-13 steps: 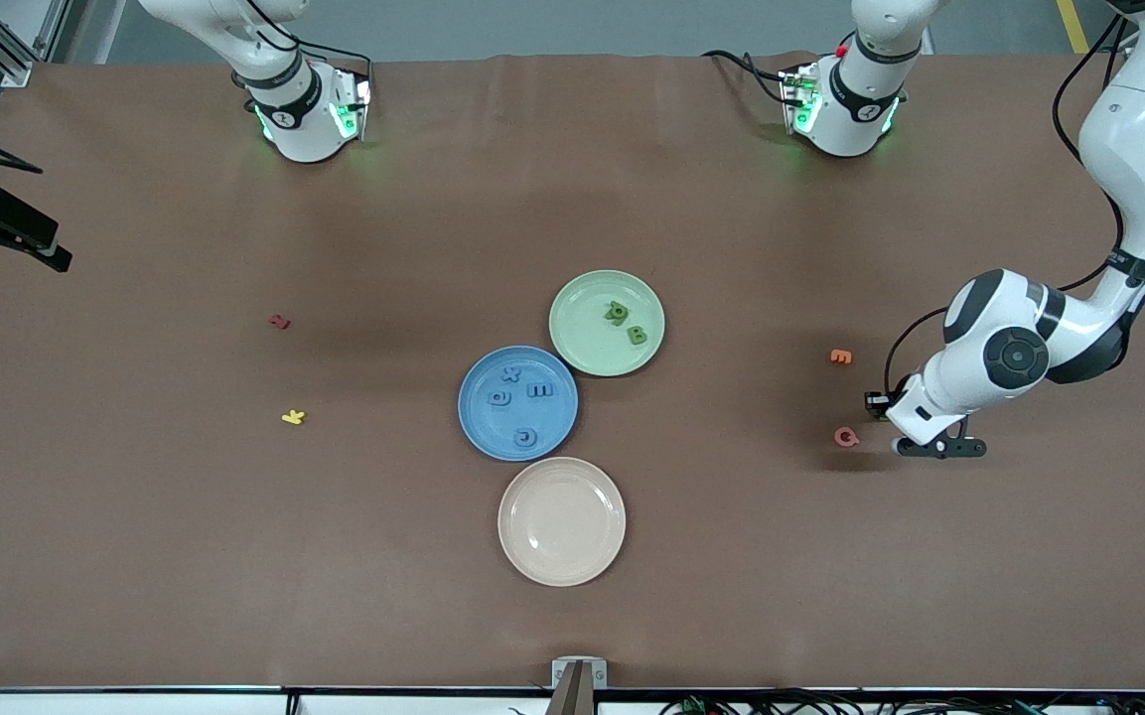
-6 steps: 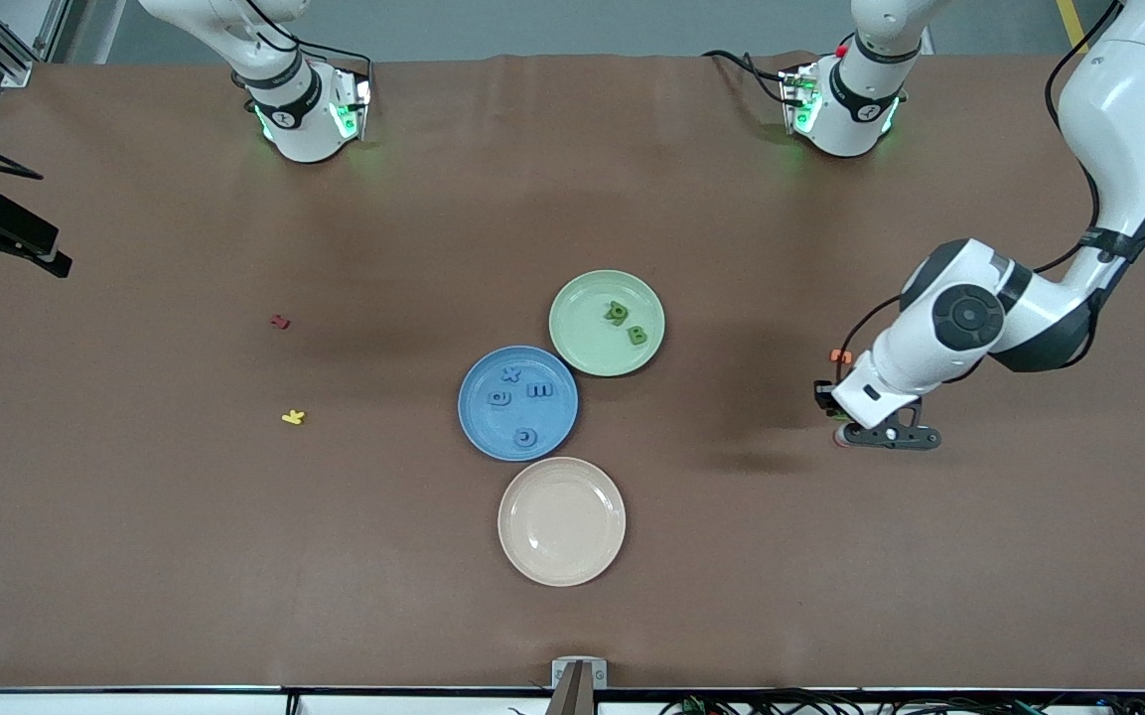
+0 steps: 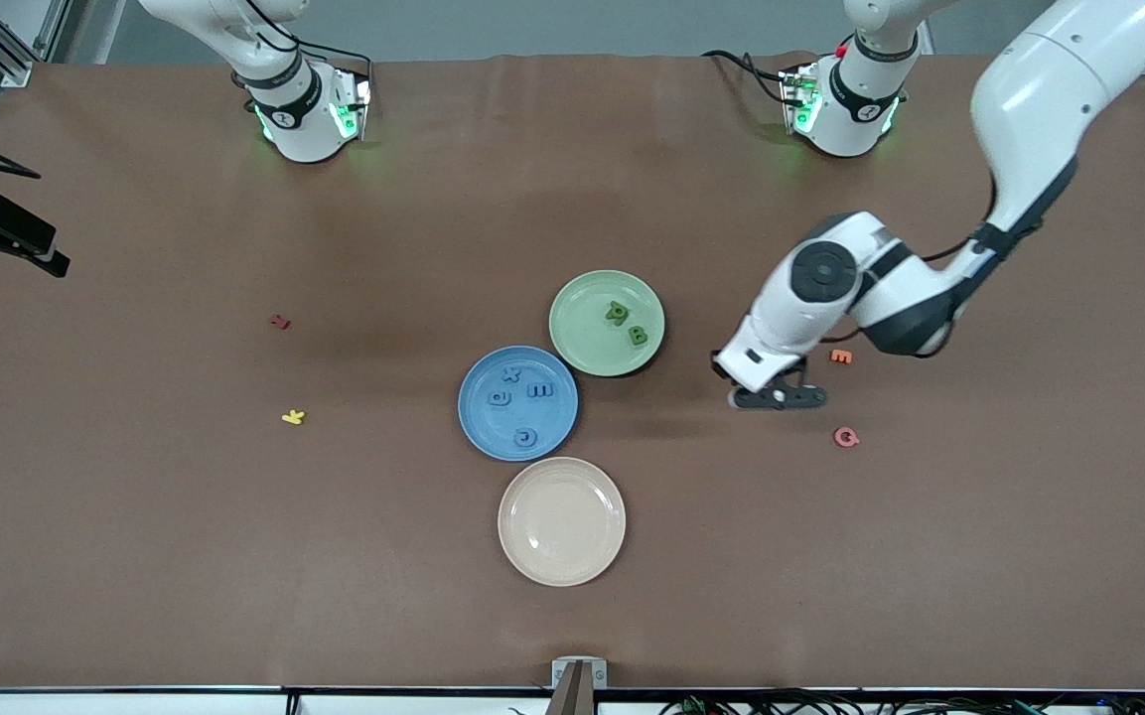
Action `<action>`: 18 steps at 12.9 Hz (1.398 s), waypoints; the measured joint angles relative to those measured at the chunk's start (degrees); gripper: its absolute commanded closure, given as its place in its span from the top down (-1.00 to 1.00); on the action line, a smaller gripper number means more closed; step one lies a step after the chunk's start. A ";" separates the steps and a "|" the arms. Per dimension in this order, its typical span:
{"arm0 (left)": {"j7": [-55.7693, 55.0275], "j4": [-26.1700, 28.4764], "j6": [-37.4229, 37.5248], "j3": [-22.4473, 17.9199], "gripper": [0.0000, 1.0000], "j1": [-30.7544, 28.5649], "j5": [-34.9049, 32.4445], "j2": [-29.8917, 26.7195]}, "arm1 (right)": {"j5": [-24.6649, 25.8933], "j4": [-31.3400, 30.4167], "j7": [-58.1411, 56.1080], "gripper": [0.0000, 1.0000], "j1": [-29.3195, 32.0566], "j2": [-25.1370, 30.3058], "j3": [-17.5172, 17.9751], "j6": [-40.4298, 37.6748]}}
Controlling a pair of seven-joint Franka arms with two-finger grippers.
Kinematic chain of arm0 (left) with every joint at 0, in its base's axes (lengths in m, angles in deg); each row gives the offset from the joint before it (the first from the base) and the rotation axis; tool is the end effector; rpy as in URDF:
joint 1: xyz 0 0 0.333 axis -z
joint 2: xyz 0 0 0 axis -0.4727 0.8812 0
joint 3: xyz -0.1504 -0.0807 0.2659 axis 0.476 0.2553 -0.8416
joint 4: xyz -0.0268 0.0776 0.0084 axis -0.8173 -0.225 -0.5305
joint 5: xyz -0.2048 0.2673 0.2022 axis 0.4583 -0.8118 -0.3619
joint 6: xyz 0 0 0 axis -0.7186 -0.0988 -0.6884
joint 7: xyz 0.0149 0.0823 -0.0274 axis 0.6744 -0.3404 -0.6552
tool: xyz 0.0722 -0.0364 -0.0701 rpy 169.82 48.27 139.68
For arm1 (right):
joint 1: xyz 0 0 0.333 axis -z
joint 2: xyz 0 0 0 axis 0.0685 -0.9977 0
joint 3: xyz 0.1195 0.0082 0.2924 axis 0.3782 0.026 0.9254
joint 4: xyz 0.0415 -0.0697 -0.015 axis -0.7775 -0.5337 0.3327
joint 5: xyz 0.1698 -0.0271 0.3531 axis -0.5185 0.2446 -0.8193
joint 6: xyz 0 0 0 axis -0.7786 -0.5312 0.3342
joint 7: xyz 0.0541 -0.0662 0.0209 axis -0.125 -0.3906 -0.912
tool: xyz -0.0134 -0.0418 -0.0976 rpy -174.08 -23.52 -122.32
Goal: Sort letters by color into matching plates
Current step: 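Carry the green N with the left gripper over the green plate, then lower the green N onto the green plate and open the left gripper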
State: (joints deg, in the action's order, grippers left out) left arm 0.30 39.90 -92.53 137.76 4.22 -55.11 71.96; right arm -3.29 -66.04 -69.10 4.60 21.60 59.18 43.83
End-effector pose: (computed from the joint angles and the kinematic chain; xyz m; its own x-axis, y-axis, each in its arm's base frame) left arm 0.5326 -0.2990 0.2676 0.9999 0.0091 0.0114 0.0090 -0.9999 0.0130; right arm 0.5548 -0.0215 0.6592 0.9984 -0.0273 0.0495 -0.0247 -0.9983 -0.0526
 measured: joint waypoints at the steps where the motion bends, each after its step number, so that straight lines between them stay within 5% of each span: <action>1: -3.01 0.02 0.01 -0.04 -1.00 1.97 0.00 0.00 | 0.00 0.01 0.00 1.00 0.01 0.00 -0.01 0.01; 11: -24.40 -0.08 -0.64 -5.56 -1.00 20.10 0.00 1.60 | 0.13 0.03 0.00 1.00 0.83 0.00 -0.03 0.13; 18: -29.27 -0.15 -2.39 -6.90 -1.00 24.67 0.00 3.33 | 1.95 0.02 0.00 1.00 0.81 -0.09 0.41 1.83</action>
State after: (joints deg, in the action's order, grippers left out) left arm -28.98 39.76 -94.92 130.86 28.89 -55.11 75.29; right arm -1.34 -66.01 -69.10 5.41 21.51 59.58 45.66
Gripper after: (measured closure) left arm 0.736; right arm 0.000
